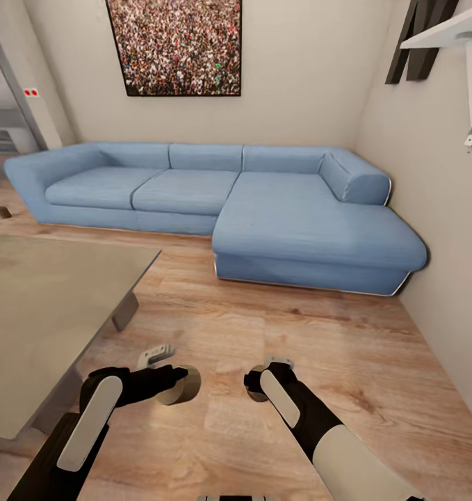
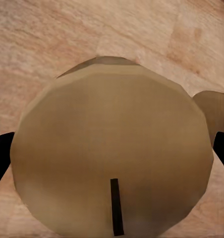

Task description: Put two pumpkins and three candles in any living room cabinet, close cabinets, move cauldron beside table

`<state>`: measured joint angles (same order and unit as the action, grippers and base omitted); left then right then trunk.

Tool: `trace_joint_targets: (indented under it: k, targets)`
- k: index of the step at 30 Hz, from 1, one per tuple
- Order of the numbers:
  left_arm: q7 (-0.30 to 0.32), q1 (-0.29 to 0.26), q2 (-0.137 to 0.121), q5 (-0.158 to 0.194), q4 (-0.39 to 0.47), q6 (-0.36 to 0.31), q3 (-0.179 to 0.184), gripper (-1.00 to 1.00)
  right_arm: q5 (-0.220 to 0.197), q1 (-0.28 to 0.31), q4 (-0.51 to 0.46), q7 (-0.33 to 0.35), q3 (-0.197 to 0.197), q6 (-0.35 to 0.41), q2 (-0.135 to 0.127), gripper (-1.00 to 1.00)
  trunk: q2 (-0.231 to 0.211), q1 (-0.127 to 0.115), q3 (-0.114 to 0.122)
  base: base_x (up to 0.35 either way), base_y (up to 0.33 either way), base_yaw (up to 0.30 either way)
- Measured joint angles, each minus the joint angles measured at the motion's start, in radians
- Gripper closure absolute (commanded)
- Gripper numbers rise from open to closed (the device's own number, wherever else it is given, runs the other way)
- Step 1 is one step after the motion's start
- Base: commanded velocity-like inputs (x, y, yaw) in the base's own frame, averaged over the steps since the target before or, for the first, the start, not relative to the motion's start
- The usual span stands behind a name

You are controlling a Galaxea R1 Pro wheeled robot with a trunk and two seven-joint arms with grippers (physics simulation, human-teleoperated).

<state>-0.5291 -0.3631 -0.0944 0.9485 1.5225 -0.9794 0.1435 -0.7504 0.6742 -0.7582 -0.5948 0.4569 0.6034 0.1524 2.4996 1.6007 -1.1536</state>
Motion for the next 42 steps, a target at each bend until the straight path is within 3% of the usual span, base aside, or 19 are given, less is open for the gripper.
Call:
trace_joint_targets:
  k: [7, 42]
  targets:
    - [-0.001, 0.0, 0.0, -0.004, 0.0, 0.0, 0.032, 1.0, 0.0, 0.0, 0.0, 0.0, 0.0, 0.0, 0.0, 1.0, -0.049, -0.027, 0.022, -0.329, 0.0, 0.001]
    - [-0.001, 0.0, -0.001, -0.005, 0.0, -0.001, 0.036, 1.0, 0.0, 0.0, 0.0, 0.0, 0.0, -0.003, 0.0, 1.0, -0.294, -0.161, 0.132, -0.33, 0.0, 0.0]
